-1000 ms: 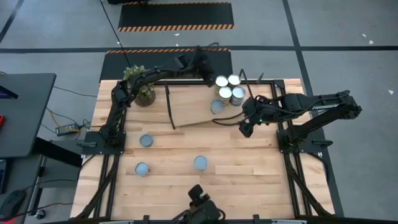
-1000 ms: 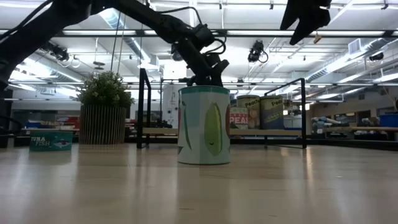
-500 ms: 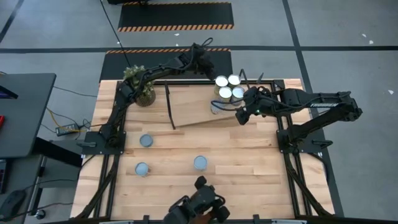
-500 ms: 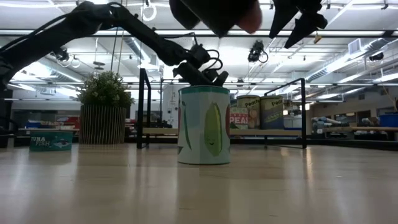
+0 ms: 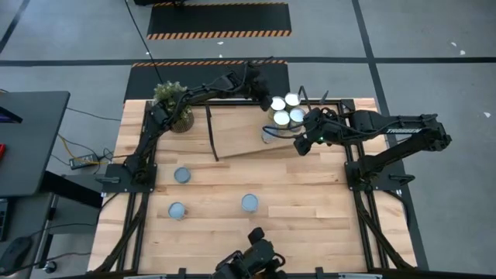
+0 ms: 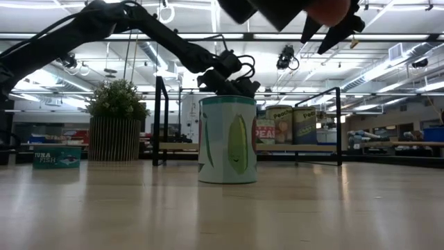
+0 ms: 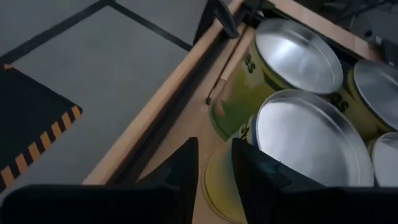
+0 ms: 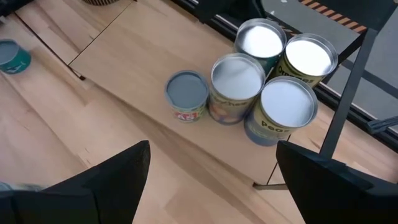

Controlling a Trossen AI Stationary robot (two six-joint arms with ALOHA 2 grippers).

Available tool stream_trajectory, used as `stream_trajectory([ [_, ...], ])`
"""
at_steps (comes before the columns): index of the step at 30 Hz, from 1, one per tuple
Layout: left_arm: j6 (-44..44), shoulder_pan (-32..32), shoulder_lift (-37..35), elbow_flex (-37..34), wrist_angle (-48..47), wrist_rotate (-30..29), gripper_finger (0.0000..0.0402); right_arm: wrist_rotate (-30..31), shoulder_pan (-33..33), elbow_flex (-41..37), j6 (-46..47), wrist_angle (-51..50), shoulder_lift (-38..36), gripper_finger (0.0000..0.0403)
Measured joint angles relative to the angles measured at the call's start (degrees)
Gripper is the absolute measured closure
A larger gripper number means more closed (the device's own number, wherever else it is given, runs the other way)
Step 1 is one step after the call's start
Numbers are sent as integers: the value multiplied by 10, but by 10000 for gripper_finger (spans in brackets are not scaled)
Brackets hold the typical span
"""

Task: Pick and place cans onto a shelf
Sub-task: Adjust the cans on the shelf

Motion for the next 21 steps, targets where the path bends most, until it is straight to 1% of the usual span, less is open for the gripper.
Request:
stream_trajectory([
  [4, 21, -6, 0, 0, -2, -1, 299, 0, 0, 0, 0, 1, 0, 47],
  [9, 23, -10, 0, 0, -16, -5, 299, 0, 0, 0, 7, 2, 0, 47],
  [21, 37, -15, 0, 0, -18, -5, 299, 0, 0, 0, 9, 2, 0, 47],
])
